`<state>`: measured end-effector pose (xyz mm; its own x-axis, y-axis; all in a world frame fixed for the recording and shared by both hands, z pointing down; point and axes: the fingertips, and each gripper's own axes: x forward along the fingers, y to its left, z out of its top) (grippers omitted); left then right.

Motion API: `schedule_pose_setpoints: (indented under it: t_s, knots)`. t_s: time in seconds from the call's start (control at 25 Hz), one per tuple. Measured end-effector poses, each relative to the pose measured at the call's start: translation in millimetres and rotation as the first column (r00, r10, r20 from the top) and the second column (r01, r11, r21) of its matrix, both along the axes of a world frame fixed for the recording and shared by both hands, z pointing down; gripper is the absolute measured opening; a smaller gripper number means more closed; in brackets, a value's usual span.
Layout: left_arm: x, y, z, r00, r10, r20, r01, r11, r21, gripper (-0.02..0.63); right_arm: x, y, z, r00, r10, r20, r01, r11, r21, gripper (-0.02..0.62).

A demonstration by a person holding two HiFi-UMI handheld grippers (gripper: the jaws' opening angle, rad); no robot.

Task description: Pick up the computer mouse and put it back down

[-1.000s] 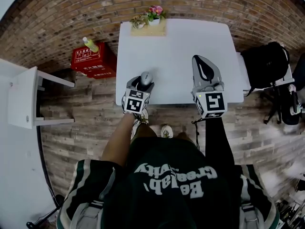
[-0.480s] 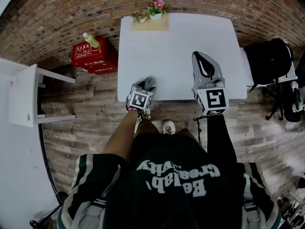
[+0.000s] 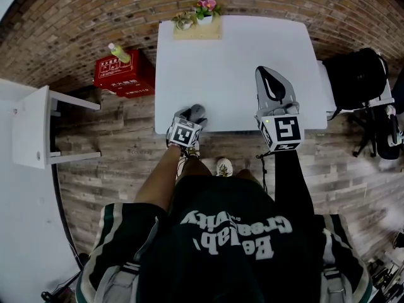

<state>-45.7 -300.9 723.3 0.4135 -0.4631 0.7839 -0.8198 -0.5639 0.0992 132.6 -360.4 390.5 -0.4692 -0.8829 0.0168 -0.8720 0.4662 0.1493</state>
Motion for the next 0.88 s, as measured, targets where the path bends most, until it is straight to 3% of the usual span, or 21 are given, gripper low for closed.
schedule_pose_setpoints:
  t_s: [0.28,0.44,0.68,0.88]
  knots:
    - [-2,-13,-37,1.000,-0.010,-0.017,0.012,0.992,0.130,0.357,-3,4,-6,1.000,-0.012,0.010,0.011,1.000,0.013,0.014]
    - [3,-30,-88,0.998,-0.017,-0.065,0.033,0.970,0.241,0.357,-4,8,-10,0.999,-0.018,0.028,0.017,1.000,0.024,0.014]
    - [11,-48,-182,0.992,-0.003,-0.129,0.057,0.907,0.417,0.357,-11,14,-16,0.999,-0.032,0.036,0.031,0.999,0.042,0.014]
    - [10,-47,-264,0.984,0.008,-0.179,0.095,0.825,0.557,0.356,-16,20,-21,0.998,-0.047,0.038,0.045,0.998,0.051,0.014]
